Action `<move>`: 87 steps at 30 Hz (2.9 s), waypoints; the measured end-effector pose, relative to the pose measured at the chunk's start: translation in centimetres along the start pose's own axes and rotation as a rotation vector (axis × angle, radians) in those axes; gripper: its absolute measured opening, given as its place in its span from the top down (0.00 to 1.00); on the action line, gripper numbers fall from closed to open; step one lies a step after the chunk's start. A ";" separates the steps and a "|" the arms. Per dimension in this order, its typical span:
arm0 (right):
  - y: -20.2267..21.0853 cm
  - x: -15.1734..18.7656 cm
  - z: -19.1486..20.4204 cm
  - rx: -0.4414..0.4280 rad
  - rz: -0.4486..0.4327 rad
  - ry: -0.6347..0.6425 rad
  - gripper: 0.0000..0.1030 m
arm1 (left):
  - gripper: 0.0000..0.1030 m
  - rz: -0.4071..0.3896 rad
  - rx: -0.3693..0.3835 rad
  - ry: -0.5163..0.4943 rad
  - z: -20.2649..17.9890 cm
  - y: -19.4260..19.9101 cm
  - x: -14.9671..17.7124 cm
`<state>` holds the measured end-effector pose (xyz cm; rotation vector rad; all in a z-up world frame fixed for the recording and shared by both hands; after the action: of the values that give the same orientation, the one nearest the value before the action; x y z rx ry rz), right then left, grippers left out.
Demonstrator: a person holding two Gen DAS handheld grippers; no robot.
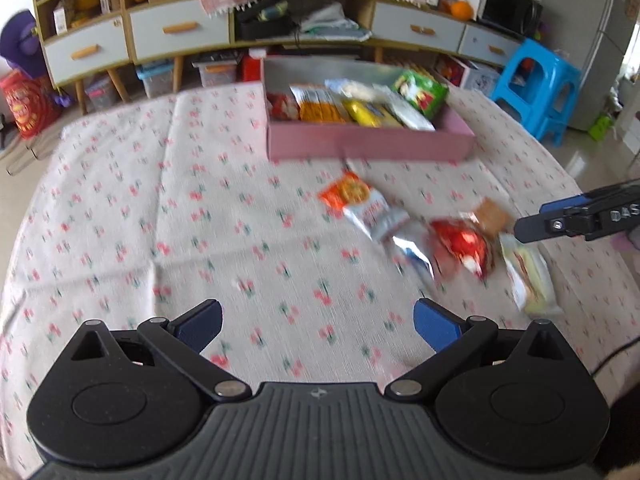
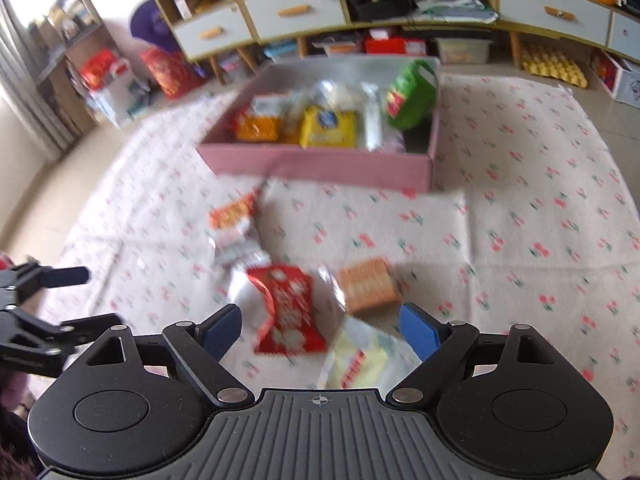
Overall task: Organize snacks
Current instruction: 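Move both tools toward the pink candy bar and remaining snacks, then close the left tool on the pink candy bar while the right tool grasps the pale yellow cake packet, then carry the candy bar and cake packet over the pink box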
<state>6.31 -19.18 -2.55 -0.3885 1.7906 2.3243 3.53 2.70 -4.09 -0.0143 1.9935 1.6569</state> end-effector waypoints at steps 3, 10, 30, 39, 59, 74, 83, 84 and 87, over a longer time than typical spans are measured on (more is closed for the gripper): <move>-0.6 1.0 -0.3 0.067 0.075 -0.031 0.15 | 0.02 0.049 0.045 -0.019 -0.5 -0.3 1.0; -1.7 2.5 -0.3 0.068 0.173 -0.052 0.15 | 0.07 0.186 0.119 -0.150 -2.8 -0.8 2.2; -3.7 2.9 0.7 0.110 0.221 -0.064 0.11 | 0.57 0.299 -0.016 -0.245 -4.1 -1.7 2.7; -3.8 2.8 0.8 0.119 0.219 -0.063 0.12 | 0.70 0.267 -0.044 -0.226 -4.1 -1.6 2.5; -2.7 2.8 1.4 0.186 0.132 0.001 0.55 | 0.70 0.204 -0.001 -0.152 -3.8 -0.9 1.5; 0.0 1.4 0.3 0.082 0.060 -0.082 0.55 | 0.70 0.143 0.036 -0.073 -3.1 0.1 -0.2; 0.9 -1.3 -0.4 0.026 0.025 -0.157 0.55 | 0.71 0.075 0.064 -0.005 -3.2 0.6 -3.5; 0.9 -1.7 -0.5 0.022 0.021 -0.164 0.55 | 0.71 0.068 0.065 0.004 -3.3 0.5 -3.9; 0.9 -3.1 -0.8 0.009 0.009 -0.192 0.55 | 0.71 0.059 0.083 0.029 -3.4 0.2 -5.1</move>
<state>9.02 -20.12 -0.93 -0.1502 1.7145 2.2712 6.43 -1.97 -1.48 0.0509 2.1018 1.6173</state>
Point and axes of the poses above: each gripper's, at about its wrist camera, not at the fingertips, and y roughly against the way its jaws point, z to its left, x to its underside, the point moved 1 cm from there along -y, roughly the way its jaws point, and after that the axes turned 11 degrees about z, right-handed, at the moved point
